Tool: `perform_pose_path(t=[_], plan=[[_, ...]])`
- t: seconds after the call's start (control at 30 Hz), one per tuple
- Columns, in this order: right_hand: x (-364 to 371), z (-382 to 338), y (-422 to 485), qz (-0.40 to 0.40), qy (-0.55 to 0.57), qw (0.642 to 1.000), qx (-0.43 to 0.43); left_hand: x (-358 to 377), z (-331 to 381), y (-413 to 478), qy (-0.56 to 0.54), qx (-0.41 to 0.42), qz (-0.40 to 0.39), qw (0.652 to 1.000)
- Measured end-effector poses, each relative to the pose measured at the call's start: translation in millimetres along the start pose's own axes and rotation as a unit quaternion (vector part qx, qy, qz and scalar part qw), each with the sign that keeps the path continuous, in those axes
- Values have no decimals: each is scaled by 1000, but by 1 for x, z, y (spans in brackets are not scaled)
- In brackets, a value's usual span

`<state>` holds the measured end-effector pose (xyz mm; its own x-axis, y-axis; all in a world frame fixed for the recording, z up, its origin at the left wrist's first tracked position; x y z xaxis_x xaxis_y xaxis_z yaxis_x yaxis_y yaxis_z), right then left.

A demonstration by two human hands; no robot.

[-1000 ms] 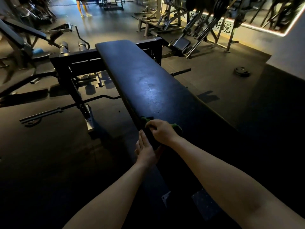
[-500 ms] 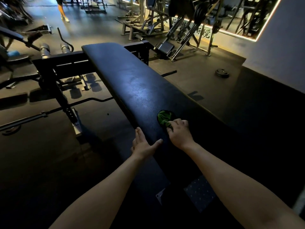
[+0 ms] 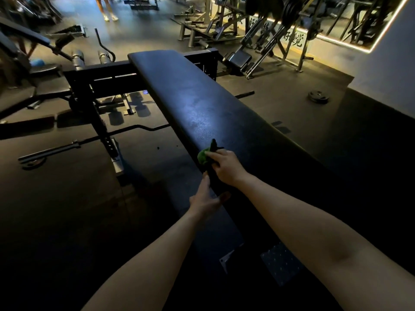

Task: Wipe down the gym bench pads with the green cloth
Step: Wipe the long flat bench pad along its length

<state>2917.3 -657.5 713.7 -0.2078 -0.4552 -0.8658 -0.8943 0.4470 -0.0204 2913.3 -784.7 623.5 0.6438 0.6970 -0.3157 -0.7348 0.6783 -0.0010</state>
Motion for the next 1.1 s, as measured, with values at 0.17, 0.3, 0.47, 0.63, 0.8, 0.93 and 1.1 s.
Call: perform_pose_path(t=[0.17, 0.3, 0.47, 0.63, 0.8, 0.93, 1.1], plan=[[2, -1, -28, 41, -67, 997, -14, 1, 14, -10, 18, -7, 13, 1000], [-7, 14, -59, 97, -68, 993, -10, -1, 34, -21, 30, -40, 15, 999], [-17, 0, -35, 71, -44, 996, 9, 0, 28, -19, 43, -22, 15, 999], [5, -14, -14, -12, -38, 999, -14, 2, 25, -22, 18, -15, 19, 1000], [-5, 11, -55, 44, -22, 999, -20, 4, 22, -23, -32, -54, 29, 998], [-12, 28, -83, 75, 8, 997, 14, 9, 31, -24, -5, -36, 63, 997], [-11, 11, -74, 13, 127, 992, 23, 19, 55, -42, 43, 148, 162, 975]])
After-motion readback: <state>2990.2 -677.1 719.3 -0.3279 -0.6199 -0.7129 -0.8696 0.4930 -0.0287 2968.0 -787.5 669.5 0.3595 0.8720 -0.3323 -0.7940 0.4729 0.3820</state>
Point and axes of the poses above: each hand's wrist, its own y-axis towards the middle knuckle, its own x-axis out of the palm, z = x × y, the point moved 3 cm from there along y, towards the middle knuckle, and after that the axes turned 9 degrees about x, right-handed, at the moved point
